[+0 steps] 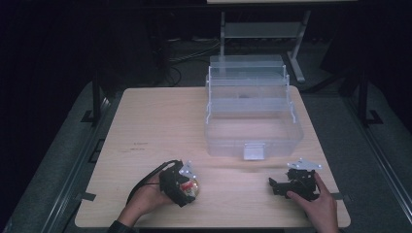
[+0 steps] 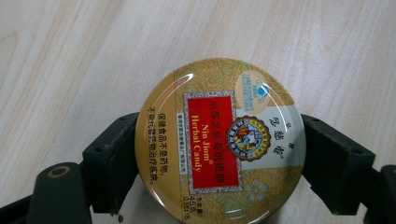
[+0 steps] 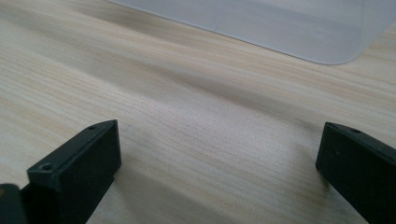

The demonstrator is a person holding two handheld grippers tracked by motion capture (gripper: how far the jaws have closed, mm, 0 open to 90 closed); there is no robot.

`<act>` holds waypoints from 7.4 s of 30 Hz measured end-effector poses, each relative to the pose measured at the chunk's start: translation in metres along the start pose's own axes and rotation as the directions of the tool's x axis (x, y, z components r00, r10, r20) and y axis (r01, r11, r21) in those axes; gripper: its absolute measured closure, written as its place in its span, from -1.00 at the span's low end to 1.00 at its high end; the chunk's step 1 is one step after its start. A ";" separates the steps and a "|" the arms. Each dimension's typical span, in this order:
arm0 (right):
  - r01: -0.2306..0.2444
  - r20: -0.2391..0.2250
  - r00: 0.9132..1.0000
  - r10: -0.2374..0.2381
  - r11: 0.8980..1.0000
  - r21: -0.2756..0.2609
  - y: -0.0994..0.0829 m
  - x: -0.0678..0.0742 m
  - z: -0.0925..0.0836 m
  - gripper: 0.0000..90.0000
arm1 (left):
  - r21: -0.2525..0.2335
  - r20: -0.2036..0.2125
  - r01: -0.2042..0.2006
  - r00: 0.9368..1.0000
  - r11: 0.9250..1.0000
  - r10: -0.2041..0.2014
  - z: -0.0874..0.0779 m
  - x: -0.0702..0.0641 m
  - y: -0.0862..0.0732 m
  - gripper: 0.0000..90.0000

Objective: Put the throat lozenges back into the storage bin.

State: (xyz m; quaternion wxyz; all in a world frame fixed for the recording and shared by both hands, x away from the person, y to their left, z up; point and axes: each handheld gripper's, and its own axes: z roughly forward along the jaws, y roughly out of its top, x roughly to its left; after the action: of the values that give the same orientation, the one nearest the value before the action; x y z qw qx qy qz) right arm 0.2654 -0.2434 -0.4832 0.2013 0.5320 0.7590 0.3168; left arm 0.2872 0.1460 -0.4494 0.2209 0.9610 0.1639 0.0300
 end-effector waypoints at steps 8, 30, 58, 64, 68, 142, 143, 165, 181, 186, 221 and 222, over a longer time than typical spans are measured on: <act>0.000 0.000 1.000 0.000 1.000 0.000 0.000 0.000 0.000 -1.00 | 0.003 0.001 0.005 1.000 1.000 -0.005 0.000 0.000 0.000 -0.57; 0.001 0.000 1.000 -0.001 1.000 0.000 0.000 0.000 0.000 -1.00 | -0.019 0.009 0.016 1.000 1.000 -0.016 -0.012 0.004 0.007 -0.57; 0.001 0.000 1.000 -0.001 1.000 0.000 0.000 0.000 0.000 -1.00 | -0.044 -0.002 -0.008 1.000 0.999 0.008 -0.027 0.010 0.031 -0.57; 0.002 0.000 1.000 -0.002 1.000 0.000 0.000 0.000 0.000 -1.00 | -0.050 -0.007 -0.009 1.000 0.999 0.008 -0.029 0.012 0.037 -0.57; 0.002 0.000 1.000 -0.002 1.000 0.000 0.000 0.000 0.000 -1.00 | -0.048 -0.007 -0.021 1.000 0.999 0.021 -0.031 0.015 0.040 -0.57; 0.002 -0.001 1.000 -0.002 1.000 0.000 0.000 0.000 0.000 -1.00 | -0.102 -0.015 -0.062 0.998 0.993 0.061 -0.062 0.050 0.115 -0.56; 0.002 -0.001 1.000 -0.002 1.000 0.000 0.000 0.000 0.000 -1.00 | -0.106 -0.015 -0.060 0.998 0.993 0.058 -0.063 0.050 0.116 -0.56; 0.000 0.000 1.000 0.000 1.000 -0.001 0.000 0.000 0.000 -1.00 | -0.116 -0.043 -0.038 0.999 0.993 0.033 -0.062 0.074 0.143 -0.56; 0.001 -0.001 1.000 -0.001 1.000 -0.001 0.000 0.000 0.000 -1.00 | -0.121 -0.053 -0.025 0.998 0.992 0.019 -0.050 0.097 0.157 -0.56; 0.002 -0.001 1.000 -0.002 1.000 0.000 0.000 0.000 0.000 -1.00 | -0.124 -0.058 -0.015 0.998 0.992 0.008 -0.047 0.104 0.160 -0.56; 0.002 0.001 1.000 -0.002 1.000 0.000 0.000 0.000 0.000 -1.00 | -0.120 -0.041 0.000 0.999 0.993 -0.005 -0.033 0.109 0.165 -0.59; 0.002 0.001 1.000 -0.002 1.000 0.000 0.000 0.000 0.000 -1.00 | -0.120 -0.041 0.000 0.999 0.993 -0.005 -0.034 0.109 0.165 -0.59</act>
State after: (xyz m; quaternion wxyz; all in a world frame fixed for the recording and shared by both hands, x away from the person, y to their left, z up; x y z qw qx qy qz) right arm 0.2654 -0.2436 -0.4833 0.2019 0.5315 0.7593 0.3165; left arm 0.4360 0.0559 -0.3489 0.2749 0.9448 0.1678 0.0595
